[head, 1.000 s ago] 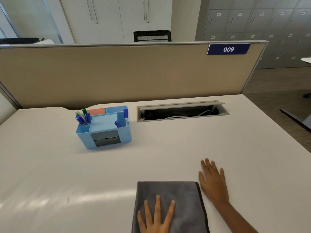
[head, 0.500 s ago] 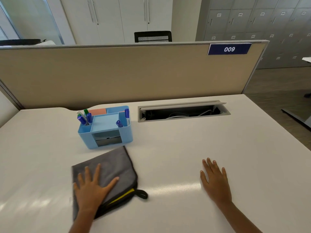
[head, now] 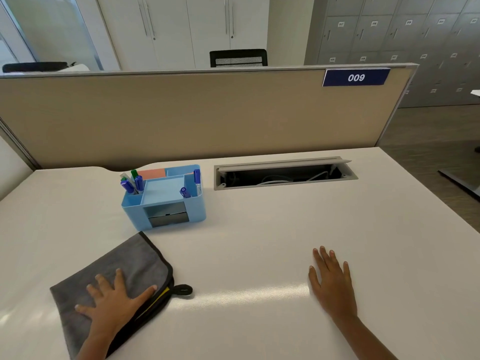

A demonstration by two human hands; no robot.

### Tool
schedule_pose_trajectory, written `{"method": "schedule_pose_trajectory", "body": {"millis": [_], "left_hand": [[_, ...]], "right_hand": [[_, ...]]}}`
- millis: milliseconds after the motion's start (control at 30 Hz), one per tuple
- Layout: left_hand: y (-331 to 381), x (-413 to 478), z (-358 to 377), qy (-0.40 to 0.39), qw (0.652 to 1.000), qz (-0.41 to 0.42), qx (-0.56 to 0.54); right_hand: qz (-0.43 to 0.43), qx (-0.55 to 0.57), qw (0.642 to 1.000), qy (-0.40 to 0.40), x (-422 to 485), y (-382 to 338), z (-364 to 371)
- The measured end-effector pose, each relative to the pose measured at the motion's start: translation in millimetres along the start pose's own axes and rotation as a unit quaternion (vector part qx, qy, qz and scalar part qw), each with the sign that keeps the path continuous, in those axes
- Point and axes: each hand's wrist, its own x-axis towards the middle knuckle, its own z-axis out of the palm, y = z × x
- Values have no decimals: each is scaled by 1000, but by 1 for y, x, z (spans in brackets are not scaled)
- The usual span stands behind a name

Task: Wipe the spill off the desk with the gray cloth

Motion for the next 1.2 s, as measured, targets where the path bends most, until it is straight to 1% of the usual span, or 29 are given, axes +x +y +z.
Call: {"method": "schedule_pose_trajectory", "body": {"millis": [67,233,333,400,500,600,700,800,867,933,967,1033,1133,1200], "left_hand": [[3,5,-3,-2,1000,5,-15],[13,8,-10,27,997,-8,-65],[19,6,-9,37,998,-14,-43],[22,5,-9,48,998,-4,-30],[25,5,-13,45,999,10,-12],[37,-2,-7,43,997,62,9],[75,-27,17,38,989,142,24],[125,-68,53,37,967,244,66],[149,-89,72,36,947,308,80],[154,-93,78,41,936,338,91],[150,-89,77,46,936,335,95],[130,-73,66,63,948,299,84],[74,-48,39,82,976,199,43],[27,-42,23,103,986,133,-3]], "right_hand": [[4,-5,1000,-11,0,-2,-2],[11,-7,999,-32,0,-5,-8],[13,-6,999,-38,0,-4,-8],[13,-2,999,-42,0,-4,-8],[17,2,999,-45,0,-5,-7],[20,2,999,-43,0,-4,-5],[15,15,999,-39,2,-3,-4],[7,23,1000,-13,2,2,3],[3,30,999,-17,4,7,7],[-3,31,999,-32,5,12,10],[-2,31,999,-39,5,13,10],[2,41,998,-43,6,13,9],[6,48,998,-47,6,13,8],[8,52,997,-50,5,13,8]]}}
